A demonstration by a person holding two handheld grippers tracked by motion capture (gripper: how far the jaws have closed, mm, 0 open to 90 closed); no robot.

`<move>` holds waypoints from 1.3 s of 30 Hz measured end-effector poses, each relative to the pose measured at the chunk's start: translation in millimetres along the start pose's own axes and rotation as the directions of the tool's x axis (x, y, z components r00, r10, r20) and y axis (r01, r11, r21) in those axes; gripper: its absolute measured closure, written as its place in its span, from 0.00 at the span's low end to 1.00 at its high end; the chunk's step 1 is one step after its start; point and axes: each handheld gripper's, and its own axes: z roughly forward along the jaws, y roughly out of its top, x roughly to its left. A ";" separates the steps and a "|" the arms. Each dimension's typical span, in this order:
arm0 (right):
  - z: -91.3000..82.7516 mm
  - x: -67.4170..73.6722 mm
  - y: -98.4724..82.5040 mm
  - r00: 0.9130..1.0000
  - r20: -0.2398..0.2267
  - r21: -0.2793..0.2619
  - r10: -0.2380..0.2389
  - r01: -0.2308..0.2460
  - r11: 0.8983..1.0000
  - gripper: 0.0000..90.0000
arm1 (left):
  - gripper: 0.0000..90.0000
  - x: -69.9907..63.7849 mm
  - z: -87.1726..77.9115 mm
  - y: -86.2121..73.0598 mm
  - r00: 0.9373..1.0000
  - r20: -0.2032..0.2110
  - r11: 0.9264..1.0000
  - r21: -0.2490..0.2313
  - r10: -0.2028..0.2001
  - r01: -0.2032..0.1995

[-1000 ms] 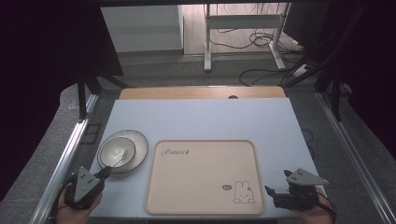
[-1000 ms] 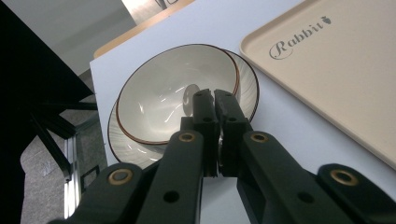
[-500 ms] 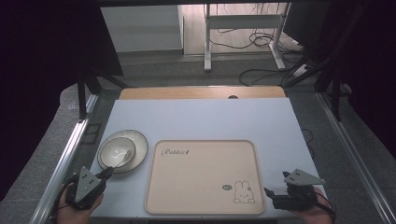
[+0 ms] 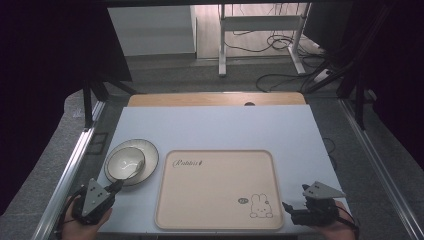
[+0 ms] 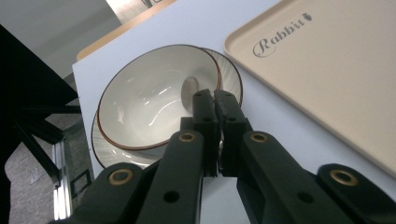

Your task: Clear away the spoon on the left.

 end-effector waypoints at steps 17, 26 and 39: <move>-1.9 0.5 0.7 1.000 0.009 -0.012 0.003 -0.003 1.000 0.13 | 0.99 -3.0 -16.3 17.3 0.999 -0.046 0.997 -0.076 0.005 -0.009; -3.4 0.2 1.5 1.000 0.007 -0.026 0.003 -0.003 1.000 0.13 | 0.99 -11.3 -25.4 29.6 1.000 -0.025 0.991 -0.137 -0.002 -0.002; -6.9 2.0 3.4 1.000 -0.002 -0.054 0.001 -0.001 0.999 0.15 | 0.99 -21.3 -21.8 38.6 1.000 0.024 0.986 -0.165 0.009 -0.005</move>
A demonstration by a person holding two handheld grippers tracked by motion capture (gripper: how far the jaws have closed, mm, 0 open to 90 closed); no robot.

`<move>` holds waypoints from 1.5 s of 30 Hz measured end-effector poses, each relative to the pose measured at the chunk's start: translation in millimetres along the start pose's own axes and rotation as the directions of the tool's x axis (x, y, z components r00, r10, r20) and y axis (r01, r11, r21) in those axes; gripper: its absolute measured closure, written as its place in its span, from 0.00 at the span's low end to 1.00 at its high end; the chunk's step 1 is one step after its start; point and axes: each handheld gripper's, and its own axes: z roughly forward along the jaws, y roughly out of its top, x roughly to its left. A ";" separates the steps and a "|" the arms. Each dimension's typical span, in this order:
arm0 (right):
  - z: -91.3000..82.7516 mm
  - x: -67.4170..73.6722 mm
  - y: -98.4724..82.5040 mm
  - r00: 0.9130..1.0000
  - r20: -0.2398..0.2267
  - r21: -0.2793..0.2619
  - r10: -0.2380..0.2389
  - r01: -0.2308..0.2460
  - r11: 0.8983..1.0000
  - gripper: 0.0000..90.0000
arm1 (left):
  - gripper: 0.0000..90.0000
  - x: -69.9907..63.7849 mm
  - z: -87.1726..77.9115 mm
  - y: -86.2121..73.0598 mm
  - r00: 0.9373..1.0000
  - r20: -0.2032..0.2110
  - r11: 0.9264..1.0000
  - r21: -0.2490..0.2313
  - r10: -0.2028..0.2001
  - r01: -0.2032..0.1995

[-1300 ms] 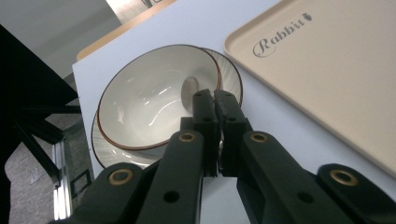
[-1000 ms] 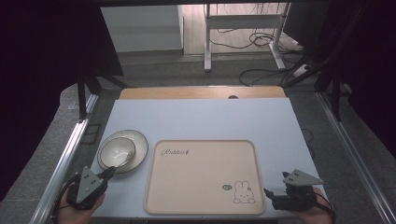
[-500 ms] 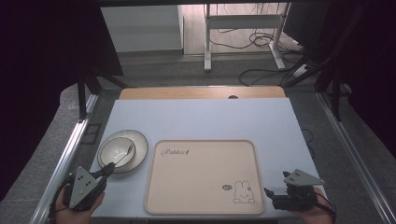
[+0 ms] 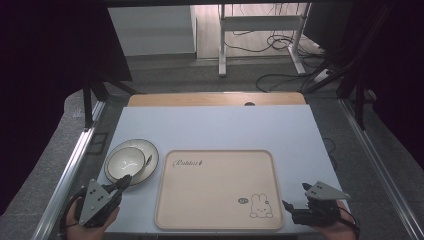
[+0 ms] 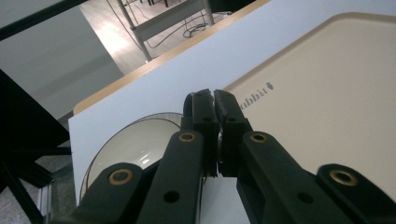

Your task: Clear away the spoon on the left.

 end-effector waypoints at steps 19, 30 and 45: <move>-4.8 -0.7 4.2 1.000 0.007 -0.042 0.024 -0.024 0.999 0.15 | 0.99 -21.0 39.9 32.4 0.995 0.073 0.998 -0.021 0.066 -0.065; -6.2 -2.3 3.9 1.000 0.013 -0.052 0.028 -0.027 0.998 0.15 | 0.99 -39.4 61.5 49.7 0.986 0.118 0.993 -0.026 0.117 -0.115; -5.8 -2.1 3.3 1.000 0.008 -0.054 0.021 -0.020 0.998 0.15 | 0.99 -52.7 79.4 56.9 0.977 0.154 0.989 -0.014 0.147 -0.147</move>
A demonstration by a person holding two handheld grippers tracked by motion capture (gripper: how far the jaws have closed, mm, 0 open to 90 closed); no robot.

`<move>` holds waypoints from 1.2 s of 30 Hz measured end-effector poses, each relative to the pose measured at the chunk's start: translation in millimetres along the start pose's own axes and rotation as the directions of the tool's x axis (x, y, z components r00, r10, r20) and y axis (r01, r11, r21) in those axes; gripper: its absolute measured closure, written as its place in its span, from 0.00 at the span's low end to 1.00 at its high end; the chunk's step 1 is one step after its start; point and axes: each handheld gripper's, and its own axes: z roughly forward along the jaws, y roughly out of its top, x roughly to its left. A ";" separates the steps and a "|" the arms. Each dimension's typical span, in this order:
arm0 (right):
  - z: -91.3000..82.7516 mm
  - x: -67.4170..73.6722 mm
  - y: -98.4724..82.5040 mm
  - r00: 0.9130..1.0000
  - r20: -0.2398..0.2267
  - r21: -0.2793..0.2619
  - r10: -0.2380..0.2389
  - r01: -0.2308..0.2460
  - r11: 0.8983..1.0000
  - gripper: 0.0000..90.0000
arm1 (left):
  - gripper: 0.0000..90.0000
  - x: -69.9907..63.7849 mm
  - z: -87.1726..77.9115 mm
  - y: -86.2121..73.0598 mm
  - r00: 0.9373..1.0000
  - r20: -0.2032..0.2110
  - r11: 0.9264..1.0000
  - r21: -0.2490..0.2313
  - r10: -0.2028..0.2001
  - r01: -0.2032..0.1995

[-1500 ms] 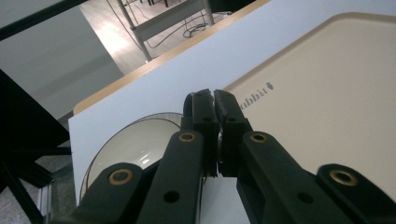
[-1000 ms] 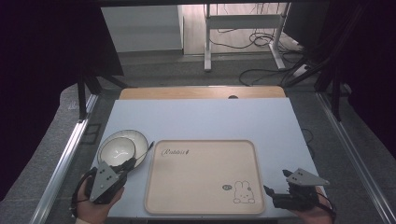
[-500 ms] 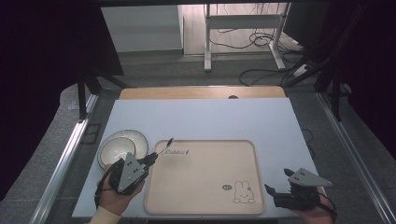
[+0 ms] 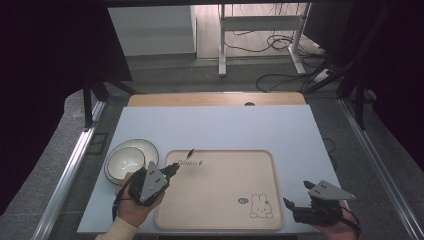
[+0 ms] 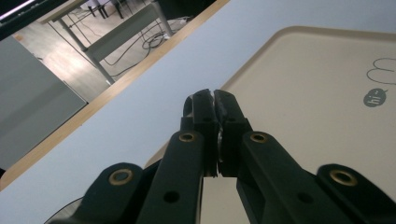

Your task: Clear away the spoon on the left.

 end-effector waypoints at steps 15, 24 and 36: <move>0.6 -0.1 -0.6 1.000 0.001 0.005 -0.002 0.002 1.000 0.15 | 0.99 -9.3 16.6 5.6 0.999 0.027 0.999 0.018 0.027 -0.027; 0.5 -0.1 -0.9 1.000 0.002 0.007 -0.006 0.006 1.000 0.15 | 0.99 -14.7 23.6 5.7 0.998 0.038 0.998 0.036 0.048 -0.049; 1.1 -0.3 -1.3 1.000 0.001 0.013 -0.007 0.007 1.000 0.15 | 0.99 -19.1 30.3 2.3 0.997 0.053 0.997 0.056 0.057 -0.060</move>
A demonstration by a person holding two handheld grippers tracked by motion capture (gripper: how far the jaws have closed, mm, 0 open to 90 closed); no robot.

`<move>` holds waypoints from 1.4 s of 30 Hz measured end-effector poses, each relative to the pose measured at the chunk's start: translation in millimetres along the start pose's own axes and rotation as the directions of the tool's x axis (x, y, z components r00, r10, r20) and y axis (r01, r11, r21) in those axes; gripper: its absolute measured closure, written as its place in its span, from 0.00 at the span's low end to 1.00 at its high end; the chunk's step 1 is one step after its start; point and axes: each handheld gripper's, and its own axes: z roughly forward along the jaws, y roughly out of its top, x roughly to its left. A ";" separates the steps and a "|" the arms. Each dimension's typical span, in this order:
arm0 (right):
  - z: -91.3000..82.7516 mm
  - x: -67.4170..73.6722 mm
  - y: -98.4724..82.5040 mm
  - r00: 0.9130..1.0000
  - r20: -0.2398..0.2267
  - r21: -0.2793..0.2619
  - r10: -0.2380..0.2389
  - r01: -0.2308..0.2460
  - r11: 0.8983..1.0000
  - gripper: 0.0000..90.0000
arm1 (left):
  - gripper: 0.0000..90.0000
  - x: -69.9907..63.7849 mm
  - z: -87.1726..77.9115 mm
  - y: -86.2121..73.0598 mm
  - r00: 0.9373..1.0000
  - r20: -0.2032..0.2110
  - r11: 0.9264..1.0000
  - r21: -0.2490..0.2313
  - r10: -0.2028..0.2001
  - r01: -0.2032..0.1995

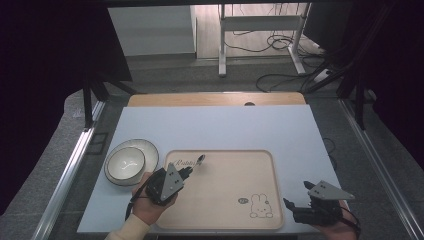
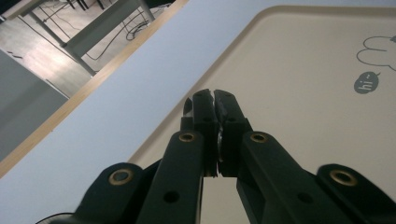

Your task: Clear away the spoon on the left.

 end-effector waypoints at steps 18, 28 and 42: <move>1.2 0.4 -0.9 1.000 -0.009 0.012 -0.005 0.005 1.000 0.15 | 0.99 -14.5 17.0 -4.5 0.997 -0.013 0.995 0.059 0.078 -0.077; 1.9 0.9 -1.6 1.000 -0.016 0.019 -0.003 0.004 1.000 0.15 | 0.98 -26.8 22.8 -9.8 0.988 -0.030 0.984 0.104 0.150 -0.146; 1.6 0.9 -1.8 1.000 -0.016 0.023 -0.003 0.004 1.000 0.15 | 0.87 -45.8 37.0 -17.7 0.977 0.052 0.951 0.223 0.206 -0.213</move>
